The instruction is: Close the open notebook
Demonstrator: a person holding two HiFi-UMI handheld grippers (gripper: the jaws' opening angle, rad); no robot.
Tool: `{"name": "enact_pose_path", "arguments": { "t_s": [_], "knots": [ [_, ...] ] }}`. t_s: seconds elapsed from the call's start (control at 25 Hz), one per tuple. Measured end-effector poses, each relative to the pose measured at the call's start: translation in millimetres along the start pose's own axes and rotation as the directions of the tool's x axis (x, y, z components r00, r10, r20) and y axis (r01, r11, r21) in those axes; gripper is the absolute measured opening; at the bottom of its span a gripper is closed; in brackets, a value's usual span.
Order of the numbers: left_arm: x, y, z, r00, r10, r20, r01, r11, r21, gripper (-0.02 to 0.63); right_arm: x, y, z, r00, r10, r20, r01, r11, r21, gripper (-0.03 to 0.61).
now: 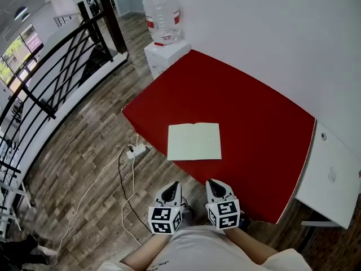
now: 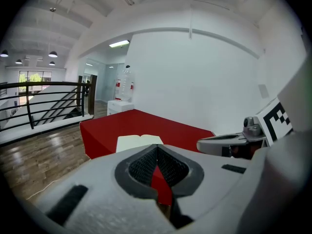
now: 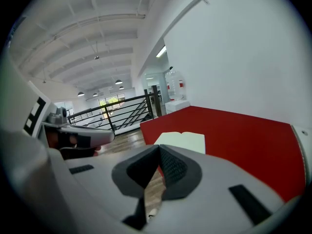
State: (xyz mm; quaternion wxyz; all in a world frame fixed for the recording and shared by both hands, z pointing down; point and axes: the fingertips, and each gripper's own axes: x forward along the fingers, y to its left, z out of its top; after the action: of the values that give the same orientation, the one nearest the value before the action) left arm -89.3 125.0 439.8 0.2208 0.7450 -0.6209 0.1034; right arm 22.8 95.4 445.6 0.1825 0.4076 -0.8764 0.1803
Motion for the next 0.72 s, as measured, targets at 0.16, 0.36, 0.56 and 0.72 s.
{"name": "enact_pose_path", "arguments": {
  "t_s": [0.16,0.36,0.56,0.72],
  "knots": [
    [22,28,25,1.0,-0.027,0.0,0.027,0.999,0.036,0.006,32,3,26,1.0,-0.025,0.017,0.025,1.0,0.004,0.005],
    [42,53,40,0.997,-0.073,-0.027,0.075,0.995,0.066,0.006,66,12,50,0.999,-0.042,0.032,0.041,0.999,0.01,0.005],
    [58,68,48,0.995,-0.094,-0.038,0.096,0.993,0.072,0.006,89,16,64,0.999,-0.034,0.043,0.033,0.999,0.016,0.005],
    [72,71,59,0.995,-0.095,-0.039,0.097,0.993,0.066,0.006,99,11,72,0.999,-0.014,0.03,0.014,1.0,0.005,0.005]
  ]
}}
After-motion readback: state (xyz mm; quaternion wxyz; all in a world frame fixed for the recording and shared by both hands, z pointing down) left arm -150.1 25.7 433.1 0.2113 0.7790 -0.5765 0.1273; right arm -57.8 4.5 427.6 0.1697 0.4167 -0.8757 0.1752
